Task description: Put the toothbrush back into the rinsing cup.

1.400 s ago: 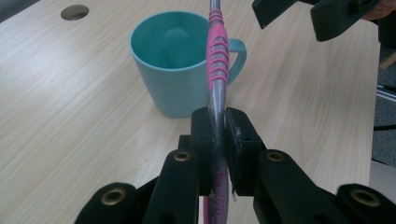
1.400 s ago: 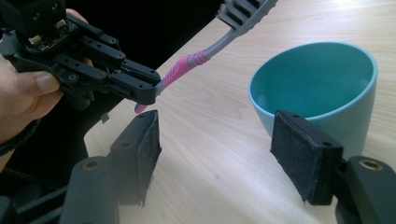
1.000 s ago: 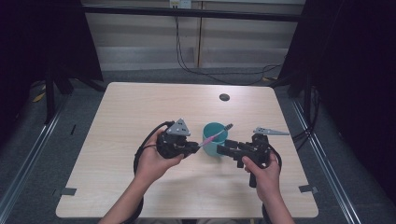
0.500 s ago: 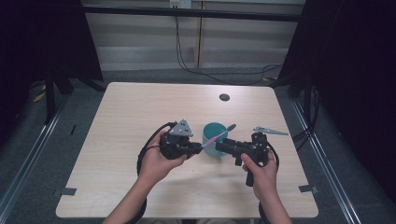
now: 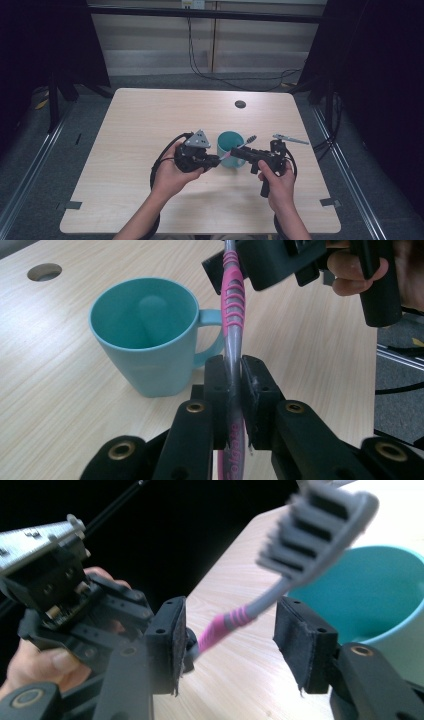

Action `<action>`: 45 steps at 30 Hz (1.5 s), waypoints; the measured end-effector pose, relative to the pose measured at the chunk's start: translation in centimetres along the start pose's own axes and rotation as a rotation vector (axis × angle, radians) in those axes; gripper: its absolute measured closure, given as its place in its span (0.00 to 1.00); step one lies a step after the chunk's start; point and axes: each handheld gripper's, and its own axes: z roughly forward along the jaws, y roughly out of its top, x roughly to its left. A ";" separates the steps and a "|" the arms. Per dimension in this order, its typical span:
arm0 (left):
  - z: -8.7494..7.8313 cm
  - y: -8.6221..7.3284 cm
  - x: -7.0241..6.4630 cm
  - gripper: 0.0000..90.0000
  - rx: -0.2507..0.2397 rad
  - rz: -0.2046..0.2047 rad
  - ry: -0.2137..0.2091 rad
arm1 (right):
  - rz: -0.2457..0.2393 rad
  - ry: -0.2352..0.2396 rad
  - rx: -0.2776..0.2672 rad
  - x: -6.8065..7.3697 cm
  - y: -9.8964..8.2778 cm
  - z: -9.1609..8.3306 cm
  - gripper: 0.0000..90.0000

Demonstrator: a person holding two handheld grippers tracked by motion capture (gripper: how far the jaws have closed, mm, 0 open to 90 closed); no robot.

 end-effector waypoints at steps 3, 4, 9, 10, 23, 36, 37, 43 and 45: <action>0.3 0.1 -0.1 0.92 0.005 -0.002 -0.004 | 0.008 -0.002 -0.003 0.0 0.1 -0.1 0.56; 0.3 0.1 -0.2 0.92 0.003 -0.003 -0.004 | 0.003 -0.001 -0.007 0.0 0.1 -0.1 0.58; 0.7 0.1 -0.4 0.92 0.009 -0.006 -0.005 | -0.001 0.003 -0.021 0.1 0.2 -0.2 0.64; 0.7 0.1 -0.4 0.92 0.008 -0.005 -0.003 | 0.002 0.006 -0.024 0.1 0.2 -0.2 0.65; 1.0 0.0 -0.6 0.92 0.027 -0.004 0.005 | 0.007 0.018 -0.036 0.2 0.3 0.1 0.74; 1.5 0.1 -1.0 0.91 0.036 -0.007 0.001 | 0.002 0.032 -0.047 0.4 0.4 0.2 0.83; 1.6 0.1 -1.0 0.91 0.038 -0.006 0.000 | 0.001 0.031 -0.048 0.4 0.4 0.2 0.84; 1.8 0.1 -1.2 0.91 0.040 -0.015 -0.004 | -0.004 0.037 -0.052 0.5 0.5 0.2 0.90; 1.9 0.1 -1.2 0.92 0.036 -0.020 -0.007 | -0.004 0.038 -0.054 0.6 0.6 0.2 0.90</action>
